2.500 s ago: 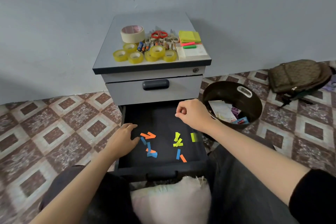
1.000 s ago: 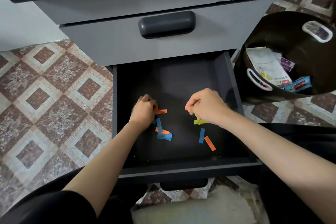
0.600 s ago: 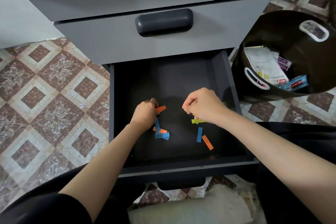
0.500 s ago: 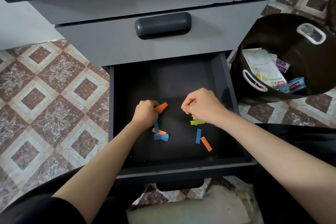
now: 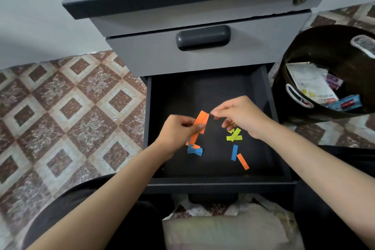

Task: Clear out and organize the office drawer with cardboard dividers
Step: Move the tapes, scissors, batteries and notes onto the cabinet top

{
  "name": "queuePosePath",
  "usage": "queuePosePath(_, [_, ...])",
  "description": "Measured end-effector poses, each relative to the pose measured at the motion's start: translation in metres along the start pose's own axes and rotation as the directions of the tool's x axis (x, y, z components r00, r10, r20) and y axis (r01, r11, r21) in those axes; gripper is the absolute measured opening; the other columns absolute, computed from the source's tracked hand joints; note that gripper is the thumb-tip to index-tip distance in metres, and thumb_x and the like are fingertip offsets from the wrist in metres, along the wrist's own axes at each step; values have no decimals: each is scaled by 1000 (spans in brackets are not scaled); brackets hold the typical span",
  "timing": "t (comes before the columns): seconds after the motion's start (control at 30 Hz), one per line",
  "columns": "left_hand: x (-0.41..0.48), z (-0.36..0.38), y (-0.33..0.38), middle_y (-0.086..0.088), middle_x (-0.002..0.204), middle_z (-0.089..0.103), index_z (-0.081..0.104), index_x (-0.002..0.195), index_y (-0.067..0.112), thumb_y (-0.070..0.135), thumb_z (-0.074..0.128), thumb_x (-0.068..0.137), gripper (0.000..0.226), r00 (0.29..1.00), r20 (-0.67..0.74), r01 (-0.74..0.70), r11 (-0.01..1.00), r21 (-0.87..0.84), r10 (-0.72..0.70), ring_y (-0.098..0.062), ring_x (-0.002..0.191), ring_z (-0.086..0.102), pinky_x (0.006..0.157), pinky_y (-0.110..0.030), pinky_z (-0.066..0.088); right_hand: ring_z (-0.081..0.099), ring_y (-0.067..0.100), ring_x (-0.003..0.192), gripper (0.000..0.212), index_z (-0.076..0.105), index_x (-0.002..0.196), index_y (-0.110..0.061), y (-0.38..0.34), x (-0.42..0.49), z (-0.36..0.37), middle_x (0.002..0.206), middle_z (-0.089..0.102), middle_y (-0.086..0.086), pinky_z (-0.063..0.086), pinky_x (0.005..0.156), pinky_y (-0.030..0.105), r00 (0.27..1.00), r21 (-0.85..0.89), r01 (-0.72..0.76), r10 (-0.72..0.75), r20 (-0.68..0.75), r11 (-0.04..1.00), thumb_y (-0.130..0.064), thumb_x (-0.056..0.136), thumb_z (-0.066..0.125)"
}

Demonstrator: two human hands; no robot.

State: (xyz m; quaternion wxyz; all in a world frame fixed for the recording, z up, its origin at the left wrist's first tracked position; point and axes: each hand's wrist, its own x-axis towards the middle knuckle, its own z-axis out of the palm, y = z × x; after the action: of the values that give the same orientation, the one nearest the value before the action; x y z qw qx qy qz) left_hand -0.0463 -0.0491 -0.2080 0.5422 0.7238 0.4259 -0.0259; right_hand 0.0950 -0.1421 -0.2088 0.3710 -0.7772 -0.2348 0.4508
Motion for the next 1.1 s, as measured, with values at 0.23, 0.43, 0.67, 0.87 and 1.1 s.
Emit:
queuePosePath(0.23, [7, 0, 1, 2, 73, 63, 70, 87, 8, 21, 63, 88, 15, 999, -39, 6, 992, -125, -11, -9, 71, 56, 69, -21, 46, 57, 11, 61, 18, 70, 97, -10, -3, 0, 3, 83, 66, 0, 50, 57, 21, 999, 66, -22, 21, 27, 998, -21, 92, 58])
queuePosePath(0.43, [16, 7, 2, 6, 70, 63, 72, 89, 11, 25, 65, 85, 16, 1000, 17, 18, 991, -132, -16, -5, 65, 55, 59, -10, 42, 57, 10, 60, 15, 70, 97, -8, 0, 3, 6, 84, 66, 2, 50, 56, 20, 999, 81, -37, 34, 36, 996, -18, 87, 65])
queuePosePath(0.67, [19, 10, -2, 1, 73, 61, 62, 79, 14, 23, 68, 83, 11, 999, -14, 46, 984, -173, -49, -8, 66, 56, 61, -17, 45, 57, 13, 61, 14, 67, 99, -5, 4, 4, 9, 81, 60, 4, 50, 54, 22, 997, 97, -80, 82, -13, 992, -12, 88, 64])
queuePosePath(0.87, [18, 12, -3, 3, 64, 59, 61, 68, 13, 31, 63, 85, 25, 995, 17, 98, 950, -296, -97, -8, 62, 51, 58, -17, 43, 61, 14, 62, 16, 66, 102, -2, 3, 2, 12, 82, 65, 8, 55, 59, 24, 994, 143, -113, 112, 12, 983, -10, 89, 61])
queuePosePath(1.1, [19, 18, -5, 0, 58, 54, 58, 58, 13, 35, 63, 84, 35, 993, -55, 93, 967, -238, -109, -7, 56, 48, 57, -18, 41, 63, 14, 64, 14, 65, 102, -3, 1, 0, 15, 79, 65, 7, 56, 63, 24, 990, 194, -133, 123, 61, 972, -9, 91, 58])
